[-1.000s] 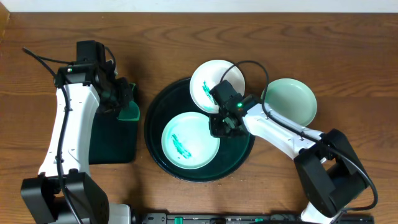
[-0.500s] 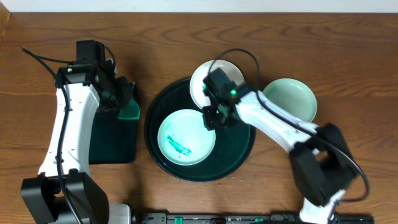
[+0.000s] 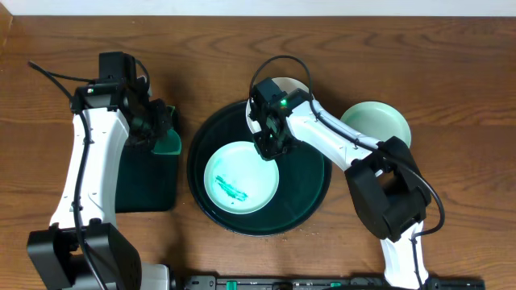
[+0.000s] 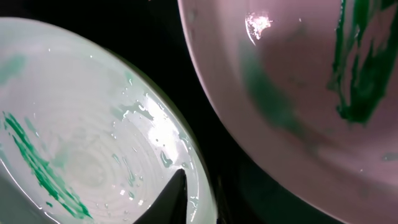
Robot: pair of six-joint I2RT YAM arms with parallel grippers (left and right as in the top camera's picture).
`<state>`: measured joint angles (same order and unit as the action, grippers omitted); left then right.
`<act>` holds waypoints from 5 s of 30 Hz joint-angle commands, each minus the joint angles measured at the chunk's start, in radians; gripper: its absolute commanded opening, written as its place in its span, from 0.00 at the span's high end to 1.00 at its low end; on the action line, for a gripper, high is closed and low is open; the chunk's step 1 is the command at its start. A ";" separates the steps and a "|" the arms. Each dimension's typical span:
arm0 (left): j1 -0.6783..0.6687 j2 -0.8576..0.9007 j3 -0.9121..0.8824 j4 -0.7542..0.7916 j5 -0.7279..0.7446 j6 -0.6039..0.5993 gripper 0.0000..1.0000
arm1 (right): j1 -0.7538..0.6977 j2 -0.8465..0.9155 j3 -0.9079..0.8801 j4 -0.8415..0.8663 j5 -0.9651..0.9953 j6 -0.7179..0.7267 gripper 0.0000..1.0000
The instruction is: Clean dirty plates on tray and stack at the side
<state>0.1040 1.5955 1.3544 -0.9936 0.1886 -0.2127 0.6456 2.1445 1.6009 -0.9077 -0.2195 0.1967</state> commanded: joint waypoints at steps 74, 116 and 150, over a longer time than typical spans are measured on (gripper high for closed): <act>-0.438 0.161 -0.383 0.267 0.365 0.092 0.93 | -0.016 0.051 -0.029 -0.049 0.001 0.251 0.99; -0.440 0.161 -0.381 0.463 0.279 0.041 0.93 | -0.016 0.051 -0.029 -0.050 -0.006 0.240 0.99; -0.311 0.012 -0.074 -0.046 -0.381 -0.299 0.93 | -0.015 0.051 -0.029 -0.049 -0.019 0.214 0.99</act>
<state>-0.2665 1.6211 1.2594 -1.0290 -0.1596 -0.5495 0.6369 2.1651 1.5826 -0.9596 -0.2722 0.4252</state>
